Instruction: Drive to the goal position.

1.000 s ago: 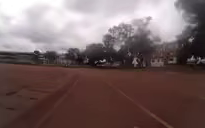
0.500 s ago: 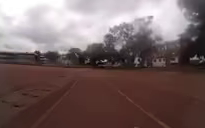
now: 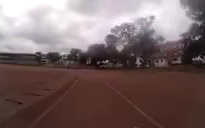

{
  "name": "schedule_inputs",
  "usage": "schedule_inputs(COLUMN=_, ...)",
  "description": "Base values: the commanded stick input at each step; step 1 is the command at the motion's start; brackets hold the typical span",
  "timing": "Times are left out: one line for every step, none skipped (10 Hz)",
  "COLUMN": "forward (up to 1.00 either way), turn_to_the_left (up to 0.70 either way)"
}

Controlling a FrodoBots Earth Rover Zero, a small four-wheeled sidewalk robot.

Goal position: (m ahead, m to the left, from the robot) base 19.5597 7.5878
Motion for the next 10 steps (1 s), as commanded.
schedule_inputs(forward=1.0, turn_to_the_left=0.0)
schedule_inputs(forward=1.0, turn_to_the_left=0.0)
schedule_inputs(forward=1.0, turn_to_the_left=0.0)
schedule_inputs(forward=1.0, turn_to_the_left=0.0)
schedule_inputs(forward=1.0, turn_to_the_left=0.0)
schedule_inputs(forward=1.0, turn_to_the_left=0.0)
schedule_inputs(forward=1.0, turn_to_the_left=0.0)
schedule_inputs(forward=1.0, turn_to_the_left=0.0)
schedule_inputs(forward=1.0, turn_to_the_left=0.0)
schedule_inputs(forward=1.0, turn_to_the_left=0.0)
